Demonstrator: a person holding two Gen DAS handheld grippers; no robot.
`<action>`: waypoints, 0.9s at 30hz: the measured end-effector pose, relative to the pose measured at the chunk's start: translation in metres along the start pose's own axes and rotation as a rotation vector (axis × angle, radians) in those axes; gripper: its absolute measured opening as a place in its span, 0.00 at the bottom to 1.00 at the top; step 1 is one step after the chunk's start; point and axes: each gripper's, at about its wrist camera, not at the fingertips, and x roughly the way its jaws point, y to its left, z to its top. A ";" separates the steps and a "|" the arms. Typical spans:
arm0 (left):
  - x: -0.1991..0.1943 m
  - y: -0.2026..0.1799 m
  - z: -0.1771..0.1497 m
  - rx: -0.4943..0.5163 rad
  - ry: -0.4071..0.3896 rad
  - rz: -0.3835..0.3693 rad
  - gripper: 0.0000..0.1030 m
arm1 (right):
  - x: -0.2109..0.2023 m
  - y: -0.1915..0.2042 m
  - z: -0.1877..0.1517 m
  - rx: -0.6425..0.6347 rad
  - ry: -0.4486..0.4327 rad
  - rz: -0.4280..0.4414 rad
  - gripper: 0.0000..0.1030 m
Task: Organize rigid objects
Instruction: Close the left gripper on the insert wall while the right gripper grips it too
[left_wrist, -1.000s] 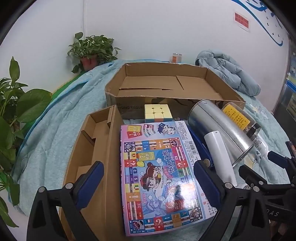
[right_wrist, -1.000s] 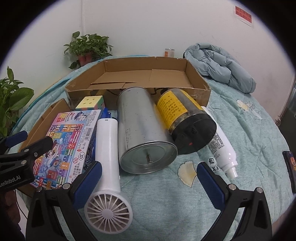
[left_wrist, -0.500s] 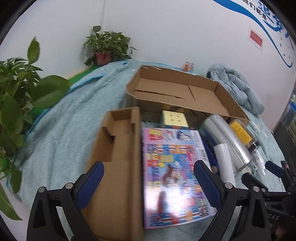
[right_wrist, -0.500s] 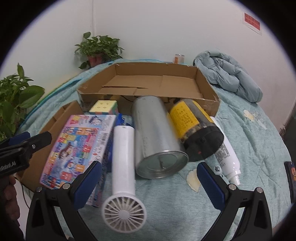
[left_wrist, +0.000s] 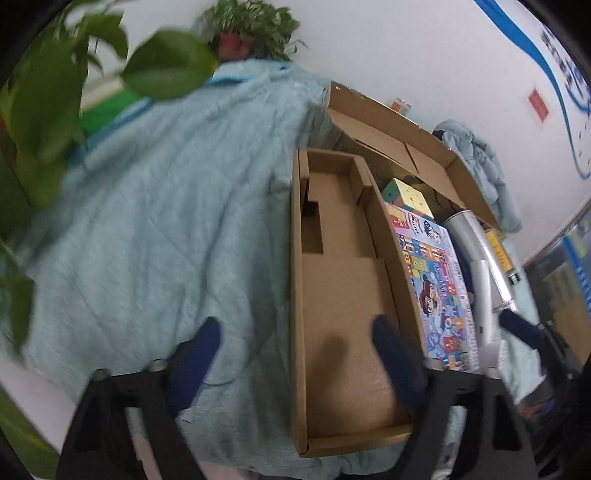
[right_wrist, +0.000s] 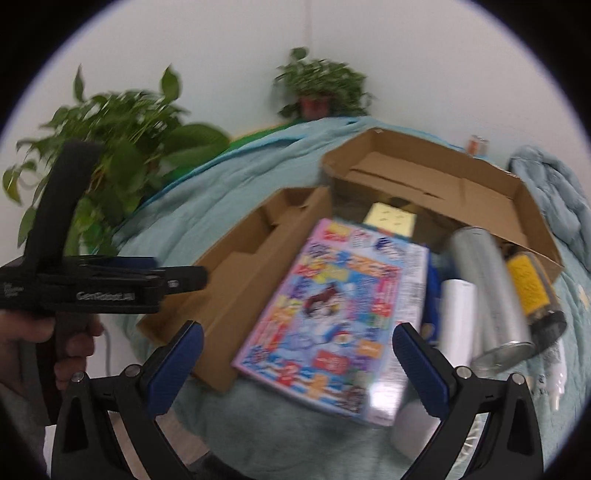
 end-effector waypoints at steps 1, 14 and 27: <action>0.005 0.006 -0.002 -0.021 0.014 -0.030 0.59 | 0.005 0.005 0.001 -0.007 0.020 0.005 0.99; 0.010 0.000 -0.001 -0.011 0.052 -0.123 0.15 | 0.056 0.036 0.012 -0.010 0.177 -0.011 0.22; -0.025 -0.023 0.021 0.109 -0.051 -0.092 0.13 | 0.040 0.024 0.027 0.080 0.081 -0.012 0.14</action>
